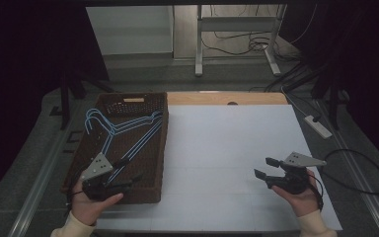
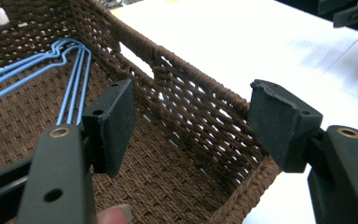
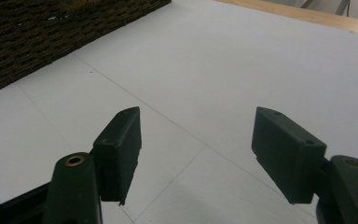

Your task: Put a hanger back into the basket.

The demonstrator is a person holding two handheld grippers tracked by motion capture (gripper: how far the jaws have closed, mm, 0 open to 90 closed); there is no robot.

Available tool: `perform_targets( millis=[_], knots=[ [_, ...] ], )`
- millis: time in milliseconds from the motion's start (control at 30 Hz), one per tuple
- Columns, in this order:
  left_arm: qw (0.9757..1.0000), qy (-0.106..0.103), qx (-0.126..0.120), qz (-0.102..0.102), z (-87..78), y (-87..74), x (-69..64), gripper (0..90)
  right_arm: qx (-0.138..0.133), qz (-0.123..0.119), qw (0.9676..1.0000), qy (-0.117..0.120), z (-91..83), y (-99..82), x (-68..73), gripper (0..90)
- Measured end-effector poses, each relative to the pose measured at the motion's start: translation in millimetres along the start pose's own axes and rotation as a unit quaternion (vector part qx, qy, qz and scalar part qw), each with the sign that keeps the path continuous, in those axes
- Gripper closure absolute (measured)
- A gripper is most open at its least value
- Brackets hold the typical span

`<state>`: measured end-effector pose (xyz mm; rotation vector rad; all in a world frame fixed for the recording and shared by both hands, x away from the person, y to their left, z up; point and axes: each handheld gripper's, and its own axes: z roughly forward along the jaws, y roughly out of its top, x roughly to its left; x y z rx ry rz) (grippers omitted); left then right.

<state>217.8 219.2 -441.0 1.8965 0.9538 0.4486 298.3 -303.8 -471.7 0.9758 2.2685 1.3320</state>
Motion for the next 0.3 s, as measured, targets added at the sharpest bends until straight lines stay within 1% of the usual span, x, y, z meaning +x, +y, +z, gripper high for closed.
perform_targets(
  millis=[300],
  knots=[
    [1.0, 0.0, -0.002, -0.002, 1.6, -0.5, 0.3, 32.7, -0.002, 0.0, 1.0, -0.001, -0.9, -0.8, -0.4, 33.6]
  ],
)
